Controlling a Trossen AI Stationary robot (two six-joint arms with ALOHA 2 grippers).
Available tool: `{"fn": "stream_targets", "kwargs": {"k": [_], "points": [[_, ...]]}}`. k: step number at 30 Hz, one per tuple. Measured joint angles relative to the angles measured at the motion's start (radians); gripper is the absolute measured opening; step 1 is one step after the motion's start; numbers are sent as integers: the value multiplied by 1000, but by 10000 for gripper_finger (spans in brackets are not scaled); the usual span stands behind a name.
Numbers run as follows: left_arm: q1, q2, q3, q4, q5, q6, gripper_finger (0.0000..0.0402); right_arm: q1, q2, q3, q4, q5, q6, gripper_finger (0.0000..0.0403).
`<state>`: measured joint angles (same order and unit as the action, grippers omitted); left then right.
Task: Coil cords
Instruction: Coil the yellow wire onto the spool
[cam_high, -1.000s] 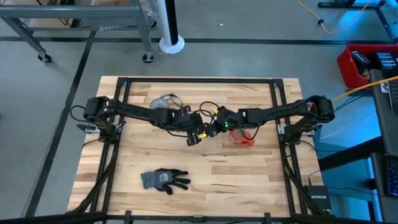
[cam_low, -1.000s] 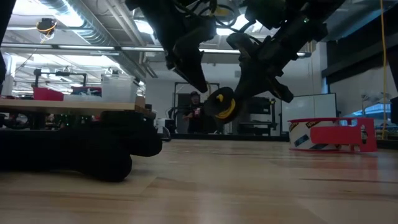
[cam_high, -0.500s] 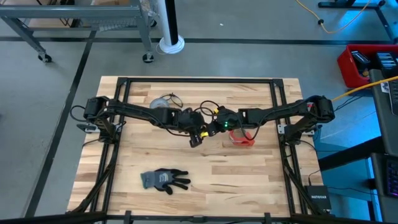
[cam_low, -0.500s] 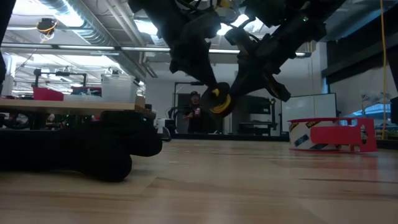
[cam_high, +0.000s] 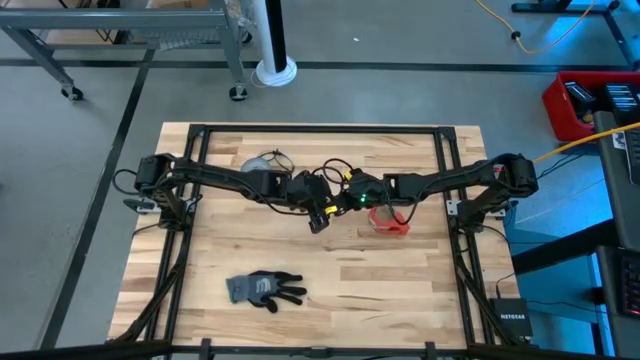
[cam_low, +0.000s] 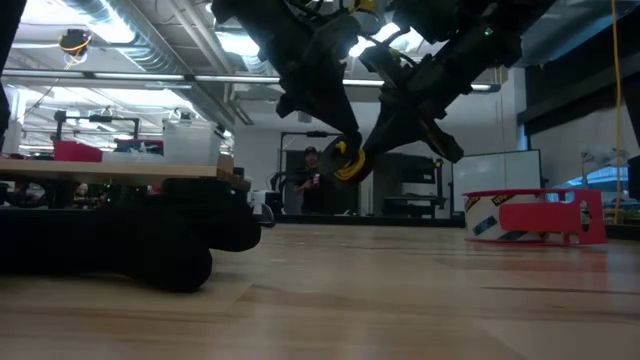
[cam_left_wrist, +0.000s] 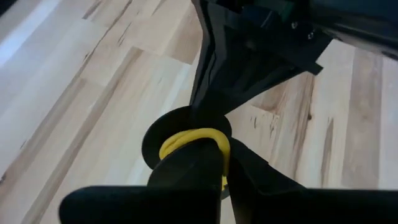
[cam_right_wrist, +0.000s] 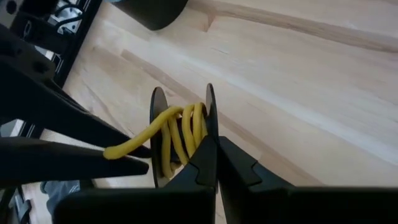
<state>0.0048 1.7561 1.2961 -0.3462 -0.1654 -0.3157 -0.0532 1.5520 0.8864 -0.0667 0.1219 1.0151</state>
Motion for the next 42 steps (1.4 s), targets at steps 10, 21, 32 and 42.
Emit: {"fn": "stream_targets", "kwargs": {"k": [10, 21, 32, 42], "points": [[-6, 0, 0, 39, 25, -23, 1, 1, 0, -2, 59, 41, 0, 5], [-8, 0, 0, 23, 27, -28, 1, 1, 0, -1, 82, 85, 9, 5], [-23, 0, 0, -9, 24, -21, 2, 1, 0, 0, 87, 85, 7, 5], [-26, 0, 0, -12, 24, -19, 2, 1, 0, 0, 99, 84, 0, 5]]}}
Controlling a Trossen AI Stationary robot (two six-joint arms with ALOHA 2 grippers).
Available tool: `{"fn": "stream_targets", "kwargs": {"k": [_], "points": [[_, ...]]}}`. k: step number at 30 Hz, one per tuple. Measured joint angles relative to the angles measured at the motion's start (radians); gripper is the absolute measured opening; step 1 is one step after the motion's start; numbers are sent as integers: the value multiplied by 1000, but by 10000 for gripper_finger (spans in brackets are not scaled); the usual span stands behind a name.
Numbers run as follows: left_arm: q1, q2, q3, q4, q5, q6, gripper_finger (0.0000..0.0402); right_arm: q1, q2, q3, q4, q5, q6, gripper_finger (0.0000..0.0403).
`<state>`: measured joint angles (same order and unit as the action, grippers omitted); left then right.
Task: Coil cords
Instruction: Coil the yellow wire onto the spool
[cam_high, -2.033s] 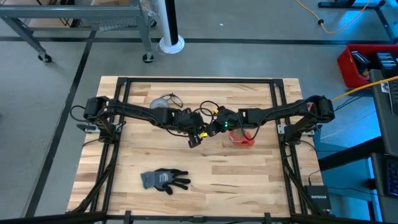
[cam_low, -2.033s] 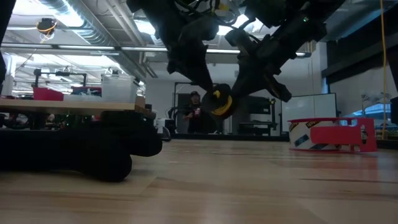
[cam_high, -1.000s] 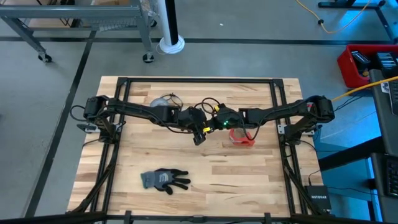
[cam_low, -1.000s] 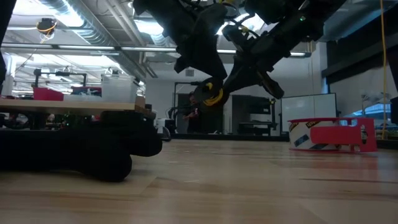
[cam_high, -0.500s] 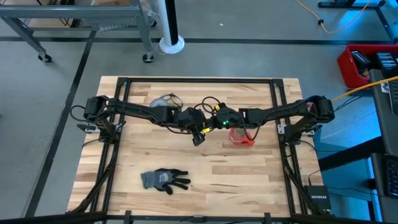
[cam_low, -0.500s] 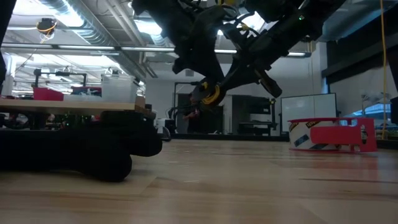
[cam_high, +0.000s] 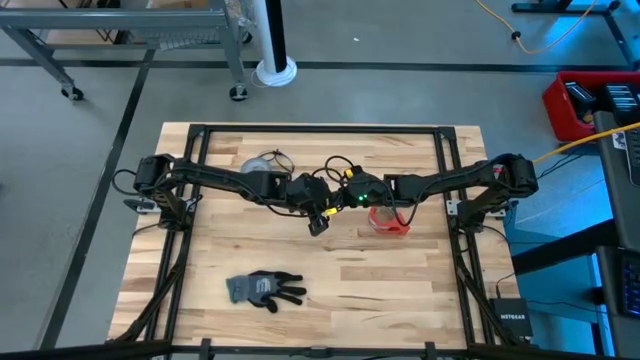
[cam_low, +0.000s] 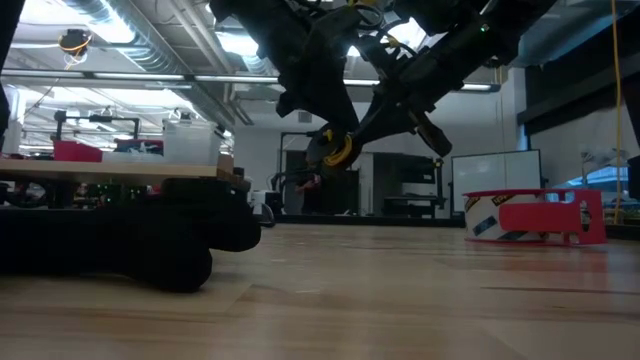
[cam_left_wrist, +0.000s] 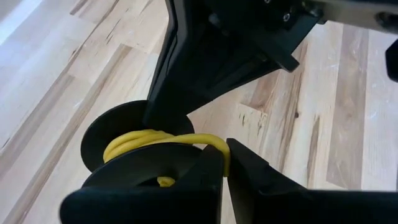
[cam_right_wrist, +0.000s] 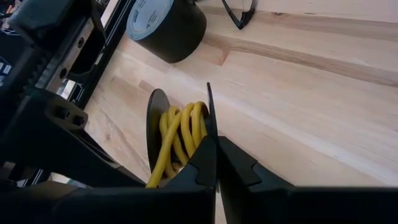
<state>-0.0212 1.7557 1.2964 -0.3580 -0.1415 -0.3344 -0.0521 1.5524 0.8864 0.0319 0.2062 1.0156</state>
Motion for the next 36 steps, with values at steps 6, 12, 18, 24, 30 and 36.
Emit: {"fn": "stream_targets", "kwargs": {"k": [6, 12, 18, 24, 30, 36], "points": [[-10, 0, 0, -1, 11, 0, 2, 0, 0, 0, 1, -5, -3, 5], [-16, 0, 0, -2, 11, -10, 2, 0, 0, 0, 2, 2, -3, 5], [-16, -2, 0, -1, 12, -29, 2, 0, 0, 0, 22, 5, -2, 5], [-16, -2, 0, 0, -4, -32, 2, 0, 0, 0, 24, 11, -3, 5], [-16, -2, 0, 2, -43, -35, 1, -1, 0, 0, 28, 20, -3, 5], [-16, 0, 0, 3, -50, -36, 1, -1, 0, 0, 28, 31, -3, 5]]}}
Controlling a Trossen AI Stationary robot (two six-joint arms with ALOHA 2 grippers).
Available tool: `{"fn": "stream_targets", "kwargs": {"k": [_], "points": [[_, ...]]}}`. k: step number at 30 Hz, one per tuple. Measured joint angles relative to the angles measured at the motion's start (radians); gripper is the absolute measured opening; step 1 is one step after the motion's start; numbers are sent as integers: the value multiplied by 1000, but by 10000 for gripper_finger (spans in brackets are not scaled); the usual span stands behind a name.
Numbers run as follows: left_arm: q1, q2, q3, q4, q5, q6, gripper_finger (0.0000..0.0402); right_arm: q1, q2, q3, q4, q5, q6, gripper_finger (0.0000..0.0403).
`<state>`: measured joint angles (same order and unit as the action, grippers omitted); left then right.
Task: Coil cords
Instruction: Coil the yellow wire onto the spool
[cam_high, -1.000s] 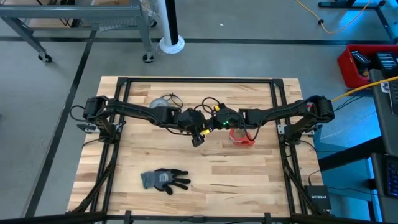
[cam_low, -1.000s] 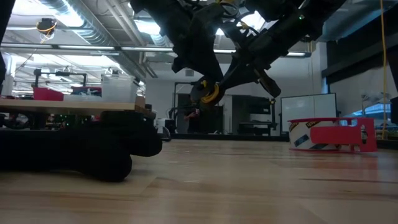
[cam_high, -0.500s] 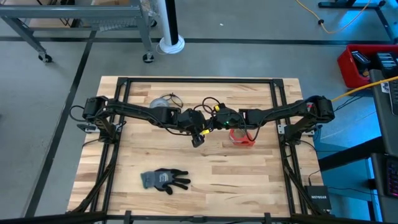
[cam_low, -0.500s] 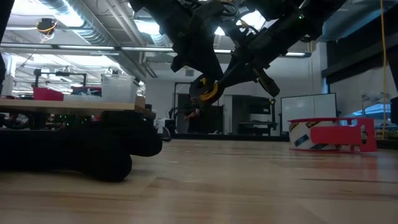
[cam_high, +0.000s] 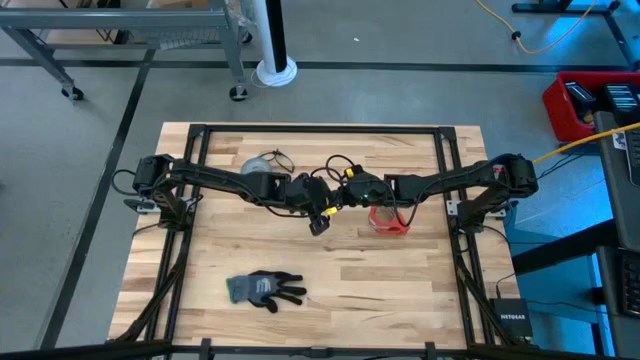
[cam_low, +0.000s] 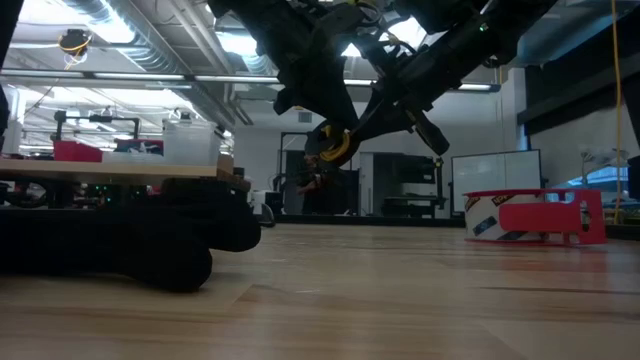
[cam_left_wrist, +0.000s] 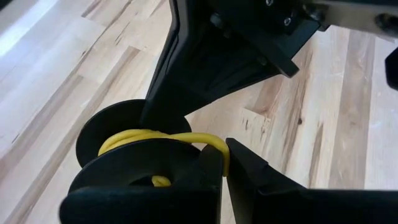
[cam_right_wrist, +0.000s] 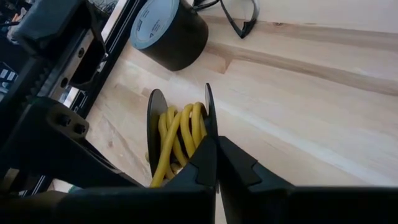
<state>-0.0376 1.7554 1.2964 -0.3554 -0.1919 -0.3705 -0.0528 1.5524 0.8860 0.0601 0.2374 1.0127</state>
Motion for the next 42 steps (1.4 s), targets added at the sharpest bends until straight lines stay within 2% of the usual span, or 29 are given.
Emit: {"fn": "stream_targets", "kwargs": {"k": [3, 9, 29, 34, 42], "points": [[0, 0, 0, 0, -12, 8, 1, 0, 0, 0, 2, 10, 1, 5], [3, 0, 0, 0, -105, 26, 1, -3, 0, 0, 37, 25, 11, 5], [-6, 3, -1, -8, -92, 75, 81, -2, -1, 1, 59, 24, 15, 5], [-17, 3, -1, -25, -92, 35, 81, -1, -1, 2, 55, 32, 4, 5], [-57, 5, -1, -159, -92, -38, 61, 1, -1, 6, 61, 34, 0, 5]]}}
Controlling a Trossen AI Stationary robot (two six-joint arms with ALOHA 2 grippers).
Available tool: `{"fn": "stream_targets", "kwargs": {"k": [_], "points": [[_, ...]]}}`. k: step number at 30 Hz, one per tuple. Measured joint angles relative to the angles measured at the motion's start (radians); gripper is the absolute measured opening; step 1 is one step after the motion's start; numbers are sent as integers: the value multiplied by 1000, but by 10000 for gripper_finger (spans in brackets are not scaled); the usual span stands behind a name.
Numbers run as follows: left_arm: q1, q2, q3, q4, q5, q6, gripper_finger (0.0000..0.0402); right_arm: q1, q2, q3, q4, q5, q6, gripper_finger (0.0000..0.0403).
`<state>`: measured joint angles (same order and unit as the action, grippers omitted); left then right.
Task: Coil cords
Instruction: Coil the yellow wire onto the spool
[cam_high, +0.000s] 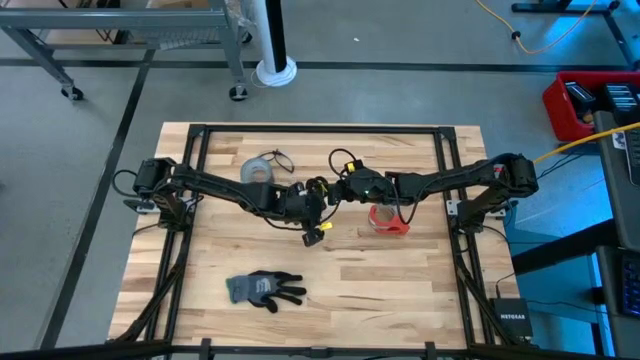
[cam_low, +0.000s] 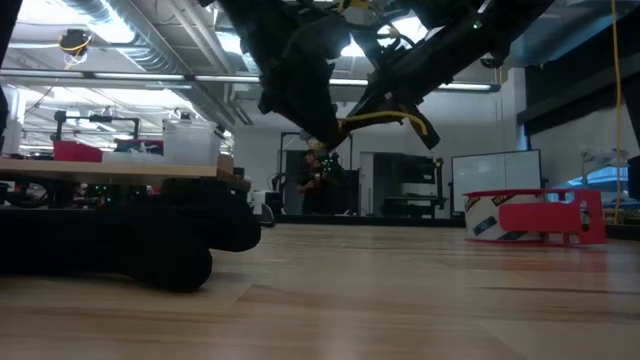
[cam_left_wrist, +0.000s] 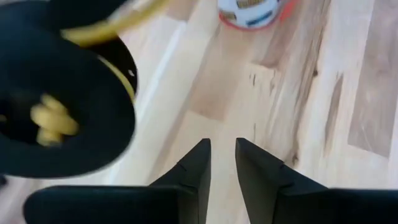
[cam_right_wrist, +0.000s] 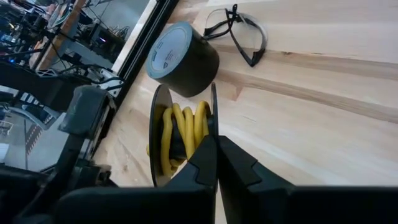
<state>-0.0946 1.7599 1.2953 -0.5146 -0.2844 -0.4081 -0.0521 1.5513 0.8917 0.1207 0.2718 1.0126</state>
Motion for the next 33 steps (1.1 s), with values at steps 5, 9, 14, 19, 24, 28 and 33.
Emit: {"fn": "stream_targets", "kwargs": {"k": [5, 9, 14, 19, 24, 28, 33], "points": [[-8, -2, 0, -151, -55, -115, 44, 0, 0, 0, -9, 7, 0, 5], [-54, -32, 0, -296, -242, -162, 30, 0, -5, -2, -20, 5, -1, 5], [-105, -128, 0, -509, -381, -260, 15, 0, -56, -3, -47, -12, -30, 5], [-166, -253, 0, -787, -556, -481, 7, 0, -169, -3, -133, -12, -64, 5], [-247, -419, -85, -936, -665, -716, 5, 0, -321, -4, -241, 5, -95, 5], [-317, -553, -207, -937, -679, -832, 5, -1, -445, -4, -308, 13, -102, 5], [-399, -677, -375, -890, -684, -969, 5, -1, -576, -4, -407, 40, -101, 5]]}}
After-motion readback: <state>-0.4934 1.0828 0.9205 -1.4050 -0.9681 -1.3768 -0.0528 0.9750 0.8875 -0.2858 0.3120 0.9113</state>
